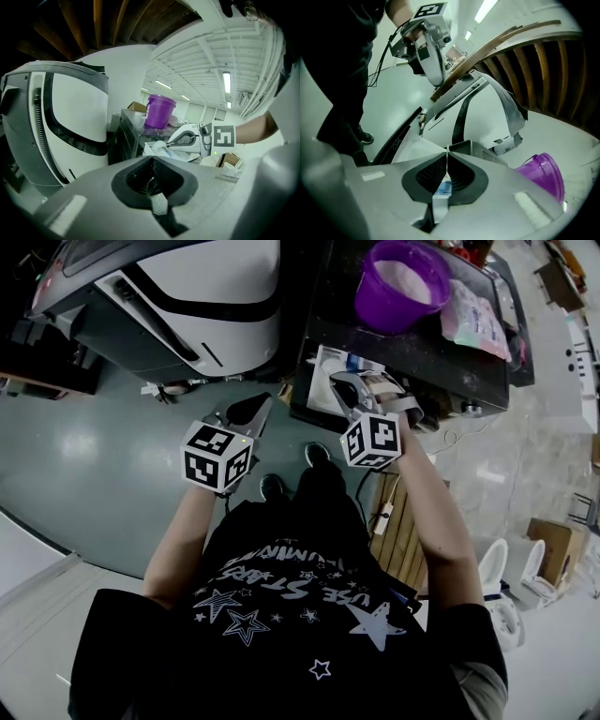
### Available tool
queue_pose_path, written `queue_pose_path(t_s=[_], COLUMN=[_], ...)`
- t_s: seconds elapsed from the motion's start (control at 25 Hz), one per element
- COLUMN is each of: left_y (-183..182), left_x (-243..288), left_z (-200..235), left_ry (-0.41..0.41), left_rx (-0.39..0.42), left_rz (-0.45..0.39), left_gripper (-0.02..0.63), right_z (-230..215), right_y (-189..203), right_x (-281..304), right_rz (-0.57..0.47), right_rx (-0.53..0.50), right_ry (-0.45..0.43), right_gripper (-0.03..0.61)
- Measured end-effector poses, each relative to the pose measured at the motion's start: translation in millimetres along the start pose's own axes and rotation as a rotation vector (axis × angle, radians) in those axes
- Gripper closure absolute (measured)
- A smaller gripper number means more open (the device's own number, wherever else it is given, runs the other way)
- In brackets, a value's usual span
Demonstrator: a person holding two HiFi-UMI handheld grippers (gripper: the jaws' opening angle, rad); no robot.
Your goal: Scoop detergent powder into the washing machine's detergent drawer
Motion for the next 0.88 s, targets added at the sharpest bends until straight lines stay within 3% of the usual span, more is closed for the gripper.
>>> queue_pose_path(t_s=[0.2,0.4,0.56,0.88], left_y=[1,4,9,17], left_x=[-6,-16,-19,-24], left_z=[0,0,-2,-8], left_ry=[-0.004,0.002,0.023,0.008], left_rx=[0.006,-0.003,0.039,0.038], left_rz=[-0.009,-0.018,0.014,0.014], left_gripper=[0.614,0.614,0.614,0.614], right_z=[-2,-8,-18,-44], right_y=[-3,-10,-15,-8], right_x=[-2,-10,-16,-27], right_rz=[0.005,0.033,0.067,0.044], right_rx=[0.011,0.128,0.338,0.887], right_ry=[0.012,0.011,0.025,0.074], right_gripper=[0.543,0.543,0.545,0.545])
Point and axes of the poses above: the fingertips, and each gripper's own axes: x forward along the fingers, z to its left, y out of its underside, the point moved 2 cm from there along -x, backward along the fingers, and after that the axes turned 12 degrees about y, right-handed, at the moved point
